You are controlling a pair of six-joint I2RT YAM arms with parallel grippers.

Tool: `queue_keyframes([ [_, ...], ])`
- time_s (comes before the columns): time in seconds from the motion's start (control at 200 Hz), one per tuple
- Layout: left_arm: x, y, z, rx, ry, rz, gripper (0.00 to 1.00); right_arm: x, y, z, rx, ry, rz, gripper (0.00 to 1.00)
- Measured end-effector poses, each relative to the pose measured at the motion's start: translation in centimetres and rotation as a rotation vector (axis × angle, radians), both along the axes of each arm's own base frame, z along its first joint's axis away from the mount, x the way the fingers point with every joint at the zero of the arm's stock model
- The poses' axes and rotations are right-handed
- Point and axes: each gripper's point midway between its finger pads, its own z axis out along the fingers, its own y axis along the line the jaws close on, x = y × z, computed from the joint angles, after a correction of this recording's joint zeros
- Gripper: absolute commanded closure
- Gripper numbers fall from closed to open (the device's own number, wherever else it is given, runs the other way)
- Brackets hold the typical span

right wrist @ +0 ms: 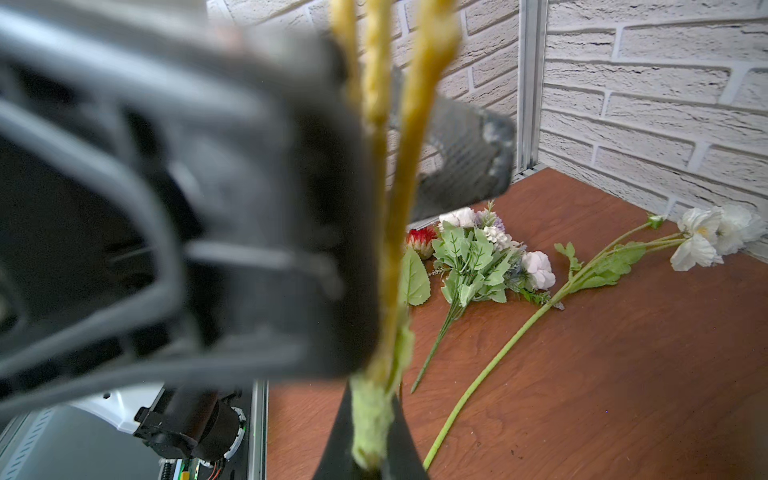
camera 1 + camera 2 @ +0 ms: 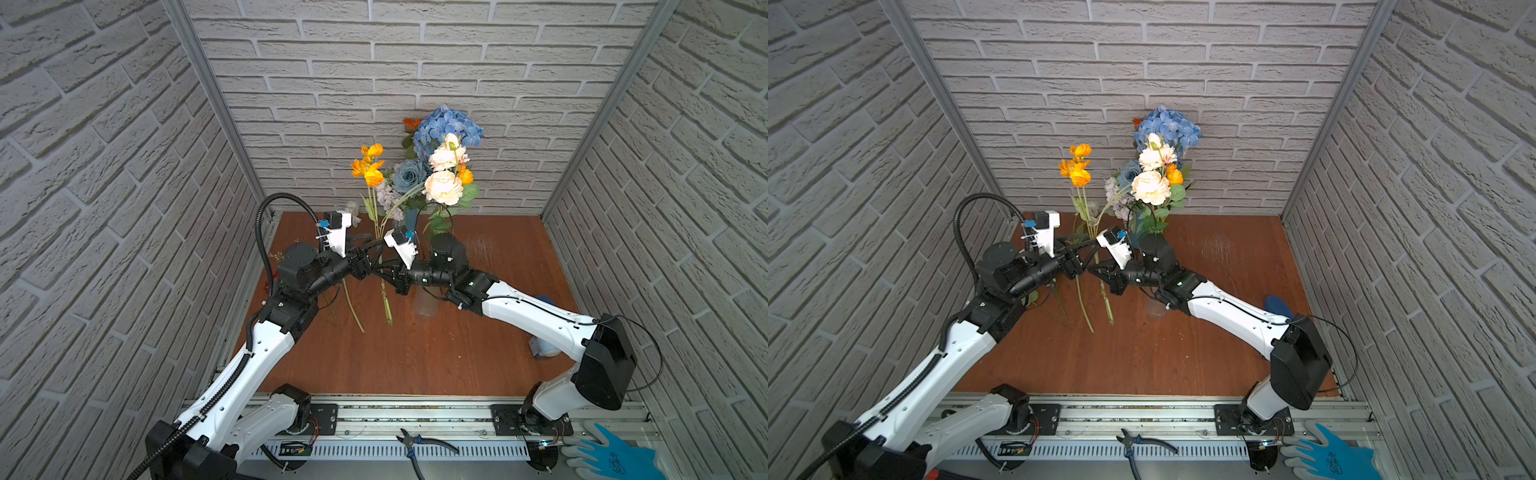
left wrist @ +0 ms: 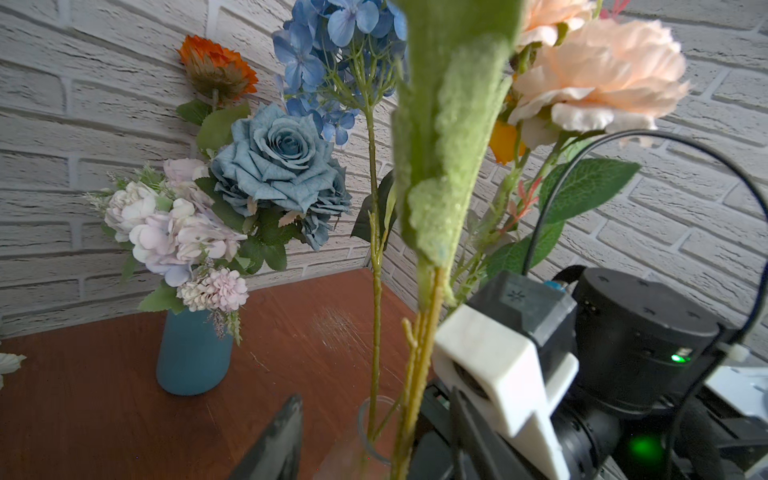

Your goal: Arrange the flowers into the vase

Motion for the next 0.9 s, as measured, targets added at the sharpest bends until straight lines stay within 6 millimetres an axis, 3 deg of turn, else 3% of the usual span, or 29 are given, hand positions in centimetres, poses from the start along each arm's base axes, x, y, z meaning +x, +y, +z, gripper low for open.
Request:
queue_keyframes([
  [0.08,-0.1,-0.1,0.0,-0.009,0.011,-0.009,0.45,0.2,-0.2,0.0,-0.009,-0.01,-0.016,0.94],
  [0.435,-0.5,-0.7,-0.5,-0.042,0.066,-0.058,0.68,0.2,-0.6,0.4,-0.023,-0.035,-0.04,0.94],
  [0.535,-0.4,-1.0,-1.0,-0.043,0.086,-0.072,0.78,0.2,-0.6,0.3,-0.028,-0.035,-0.042,0.94],
  [0.645,-0.5,-1.3,-1.1,-0.044,0.095,-0.089,1.0,0.2,-0.7,0.1,-0.038,-0.032,-0.048,0.94],
  [0.745,-0.4,-1.3,-1.1,-0.044,0.095,-0.088,1.0,0.2,-0.7,0.1,-0.038,-0.037,-0.05,0.94],
  [0.9,-0.1,-1.0,-1.2,-0.044,0.099,-0.061,1.0,0.2,-0.8,0.0,-0.053,-0.041,-0.056,0.71],
])
